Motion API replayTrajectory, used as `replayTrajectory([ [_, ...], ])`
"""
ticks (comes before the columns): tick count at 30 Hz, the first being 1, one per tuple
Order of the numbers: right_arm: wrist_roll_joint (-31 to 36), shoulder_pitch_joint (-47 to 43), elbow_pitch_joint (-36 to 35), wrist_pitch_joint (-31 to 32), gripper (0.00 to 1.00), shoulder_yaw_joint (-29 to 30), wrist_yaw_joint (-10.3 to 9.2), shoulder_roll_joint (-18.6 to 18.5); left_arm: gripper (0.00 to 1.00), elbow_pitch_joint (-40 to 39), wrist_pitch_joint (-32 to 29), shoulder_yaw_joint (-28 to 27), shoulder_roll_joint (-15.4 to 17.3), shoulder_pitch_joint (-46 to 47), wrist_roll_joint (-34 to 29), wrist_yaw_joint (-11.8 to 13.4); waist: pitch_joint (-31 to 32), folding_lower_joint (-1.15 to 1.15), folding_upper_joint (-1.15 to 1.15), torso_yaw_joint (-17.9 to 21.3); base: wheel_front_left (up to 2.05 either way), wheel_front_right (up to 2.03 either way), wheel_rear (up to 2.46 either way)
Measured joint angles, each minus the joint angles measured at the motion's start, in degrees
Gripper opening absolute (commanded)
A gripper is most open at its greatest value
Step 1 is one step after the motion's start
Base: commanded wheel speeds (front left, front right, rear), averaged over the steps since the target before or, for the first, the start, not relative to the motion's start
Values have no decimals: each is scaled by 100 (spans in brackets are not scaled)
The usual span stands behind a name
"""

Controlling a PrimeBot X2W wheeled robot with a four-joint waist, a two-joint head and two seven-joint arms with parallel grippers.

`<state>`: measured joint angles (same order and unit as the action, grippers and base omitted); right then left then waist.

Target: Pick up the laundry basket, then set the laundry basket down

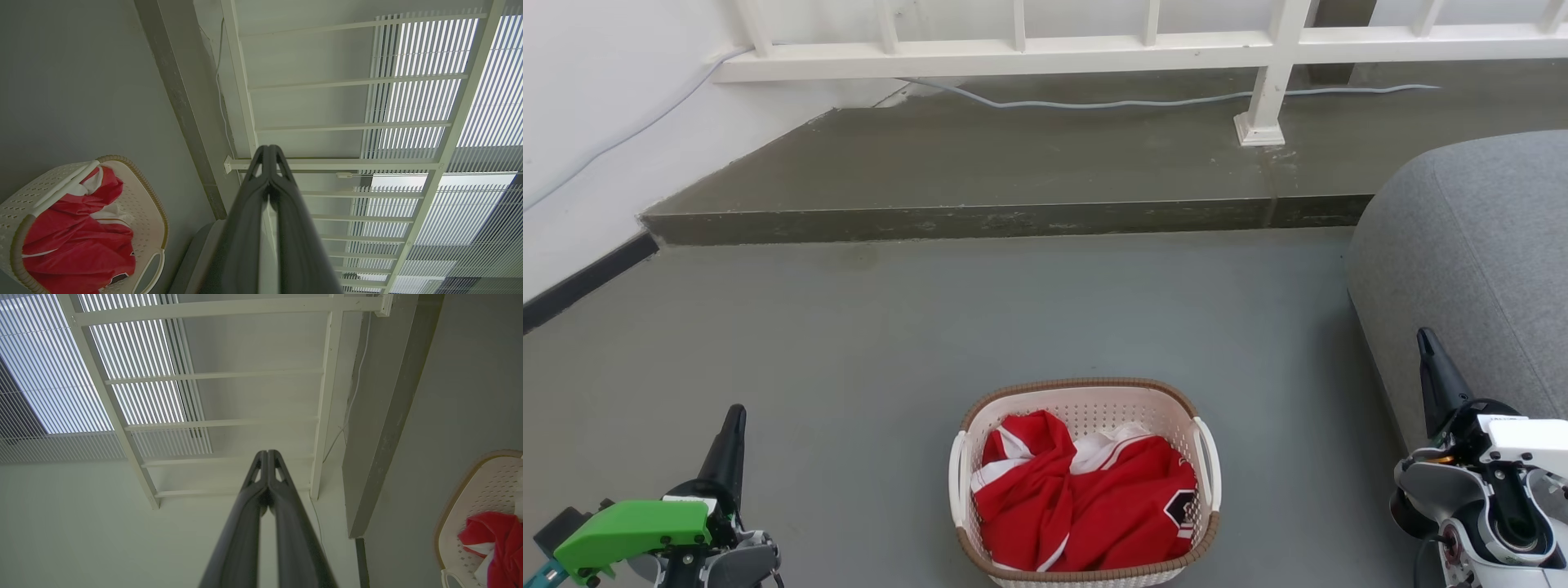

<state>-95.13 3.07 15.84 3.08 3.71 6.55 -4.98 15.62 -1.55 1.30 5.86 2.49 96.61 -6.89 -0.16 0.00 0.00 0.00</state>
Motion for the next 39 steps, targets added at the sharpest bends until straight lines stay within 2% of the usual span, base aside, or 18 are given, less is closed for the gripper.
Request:
replayTrajectory([
  [39, 1, 3, 27, 8, 0, 24, 18, 26, 0, 29, -48, -44, -3, 7, -1, -15, 1, 0, 0, 0, 0, 0, 0],
])
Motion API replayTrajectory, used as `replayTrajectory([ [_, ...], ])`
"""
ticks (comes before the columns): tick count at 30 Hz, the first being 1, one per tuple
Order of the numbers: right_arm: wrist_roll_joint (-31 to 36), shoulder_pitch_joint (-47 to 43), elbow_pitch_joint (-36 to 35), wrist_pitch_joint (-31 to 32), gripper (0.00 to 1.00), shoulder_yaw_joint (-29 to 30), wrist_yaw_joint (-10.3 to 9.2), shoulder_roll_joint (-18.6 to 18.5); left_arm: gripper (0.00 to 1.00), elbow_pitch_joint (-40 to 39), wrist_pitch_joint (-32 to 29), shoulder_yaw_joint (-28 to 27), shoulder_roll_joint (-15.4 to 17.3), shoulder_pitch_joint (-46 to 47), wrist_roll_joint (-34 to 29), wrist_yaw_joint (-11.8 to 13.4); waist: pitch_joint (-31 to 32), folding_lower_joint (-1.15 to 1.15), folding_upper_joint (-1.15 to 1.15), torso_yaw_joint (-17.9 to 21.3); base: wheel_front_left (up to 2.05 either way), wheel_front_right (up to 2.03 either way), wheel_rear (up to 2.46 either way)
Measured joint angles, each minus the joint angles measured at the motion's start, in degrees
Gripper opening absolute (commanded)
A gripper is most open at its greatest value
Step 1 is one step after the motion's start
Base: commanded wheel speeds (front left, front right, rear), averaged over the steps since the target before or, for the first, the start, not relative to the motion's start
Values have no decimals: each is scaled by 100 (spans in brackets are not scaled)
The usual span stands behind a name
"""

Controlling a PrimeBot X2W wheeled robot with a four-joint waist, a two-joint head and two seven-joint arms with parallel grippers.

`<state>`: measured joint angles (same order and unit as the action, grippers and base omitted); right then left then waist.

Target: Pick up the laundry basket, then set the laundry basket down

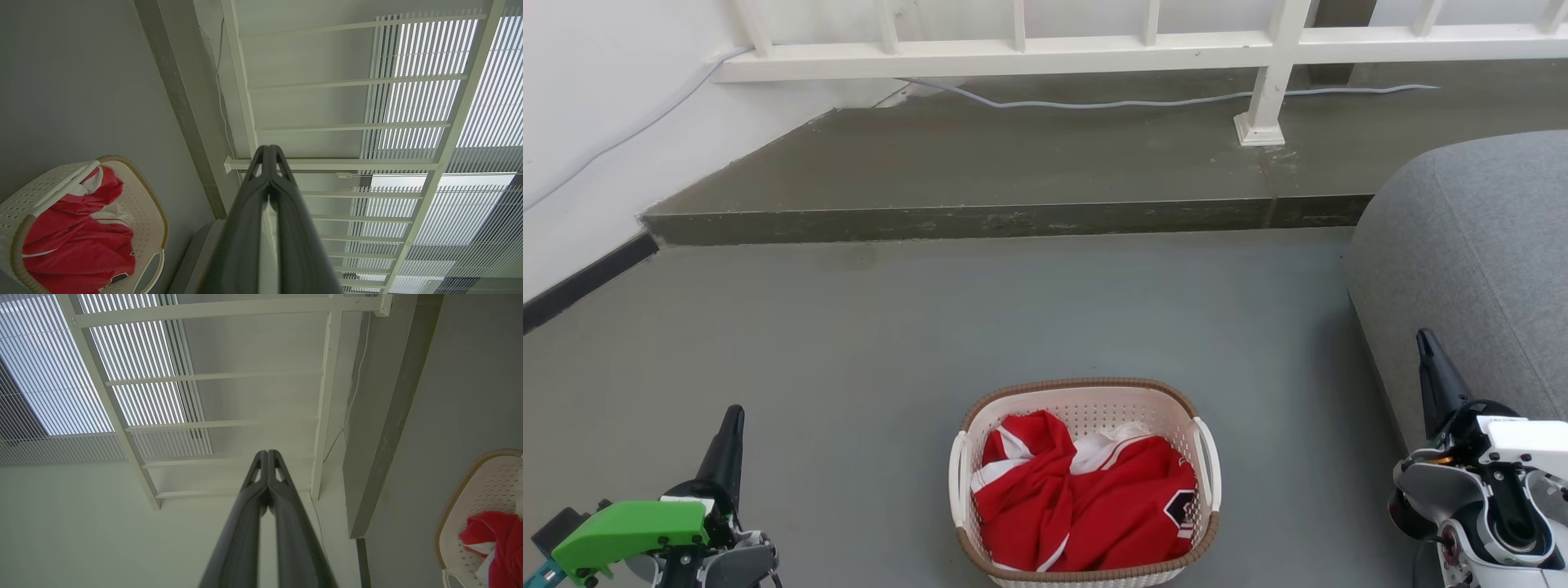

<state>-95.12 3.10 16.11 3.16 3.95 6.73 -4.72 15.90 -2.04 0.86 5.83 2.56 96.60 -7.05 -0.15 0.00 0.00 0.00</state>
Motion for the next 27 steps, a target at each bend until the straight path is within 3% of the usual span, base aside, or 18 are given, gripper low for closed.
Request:
replayTrajectory([
  [27, 0, 2, 2, 41, 0, 21, 26, 13, 0, 2, -2, -32, -7, 7, 0, 0, 0, 0, 0, 0, 0, 0, 0],
])
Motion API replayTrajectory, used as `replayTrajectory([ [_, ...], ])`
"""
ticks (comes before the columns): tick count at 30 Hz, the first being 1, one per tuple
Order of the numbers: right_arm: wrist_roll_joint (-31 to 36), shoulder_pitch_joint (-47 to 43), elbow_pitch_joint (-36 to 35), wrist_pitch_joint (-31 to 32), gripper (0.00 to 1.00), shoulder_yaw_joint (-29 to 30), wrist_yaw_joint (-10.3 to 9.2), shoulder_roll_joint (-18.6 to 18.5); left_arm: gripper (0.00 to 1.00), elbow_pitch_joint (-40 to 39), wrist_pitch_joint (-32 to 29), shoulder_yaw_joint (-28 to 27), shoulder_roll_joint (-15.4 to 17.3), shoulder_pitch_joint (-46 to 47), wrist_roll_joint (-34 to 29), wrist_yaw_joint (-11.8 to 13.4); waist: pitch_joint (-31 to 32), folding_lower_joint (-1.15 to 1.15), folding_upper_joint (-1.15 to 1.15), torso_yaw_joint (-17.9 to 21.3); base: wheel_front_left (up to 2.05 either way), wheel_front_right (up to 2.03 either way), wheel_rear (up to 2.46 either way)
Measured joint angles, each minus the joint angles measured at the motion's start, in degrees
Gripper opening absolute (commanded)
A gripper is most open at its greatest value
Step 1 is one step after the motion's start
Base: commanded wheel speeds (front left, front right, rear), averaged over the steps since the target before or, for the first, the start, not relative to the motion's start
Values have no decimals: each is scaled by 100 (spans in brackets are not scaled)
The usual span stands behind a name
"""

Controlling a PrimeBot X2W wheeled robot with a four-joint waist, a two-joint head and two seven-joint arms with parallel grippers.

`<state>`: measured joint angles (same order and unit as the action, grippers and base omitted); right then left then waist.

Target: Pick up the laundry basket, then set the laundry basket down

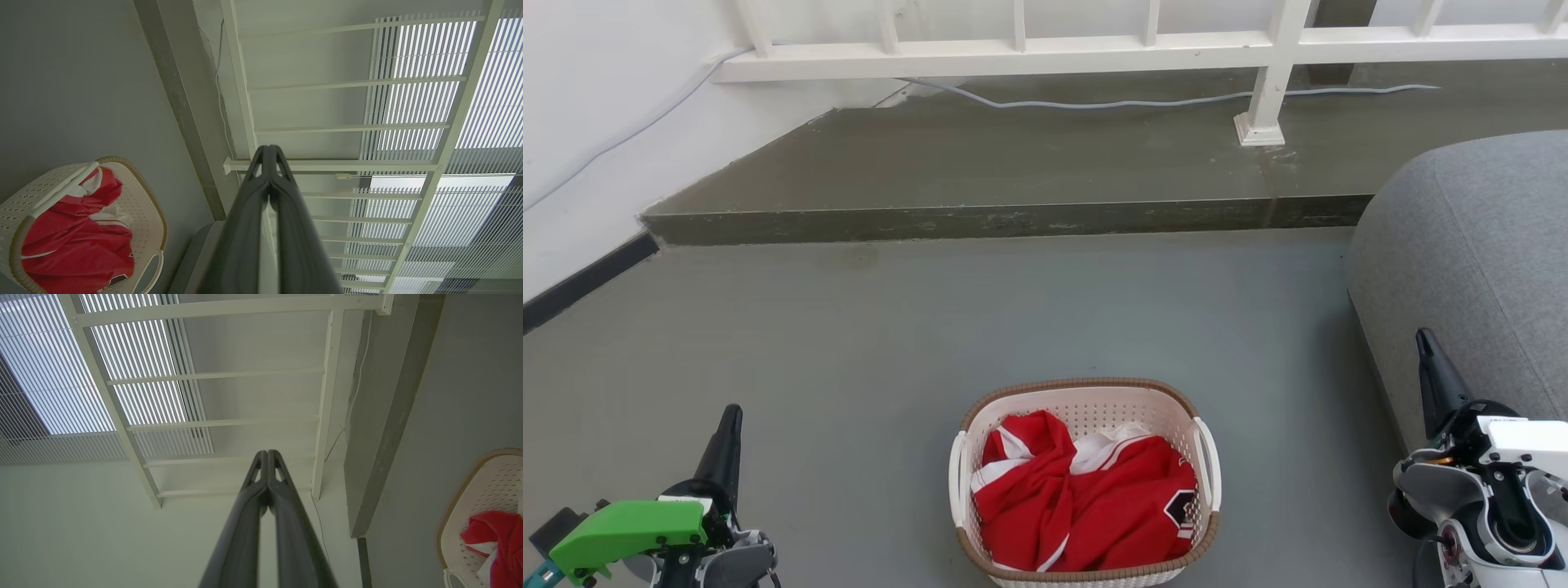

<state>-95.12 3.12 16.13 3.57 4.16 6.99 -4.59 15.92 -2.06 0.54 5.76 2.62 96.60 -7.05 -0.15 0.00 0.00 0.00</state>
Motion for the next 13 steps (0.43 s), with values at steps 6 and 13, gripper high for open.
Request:
replayTrajectory([
  [6, 0, 0, -1, 0, 0, 3, 0, 1, 0, 0, 0, -5, -2, 1, 0, 0, -1, 0, 0, 0, 0, 0, 0],
  [13, 0, 0, -1, 0, 0, 9, 0, 2, 0, -2, -1, -10, -7, 2, 0, -1, -1, 0, 0, 0, 0, 0, 0],
])
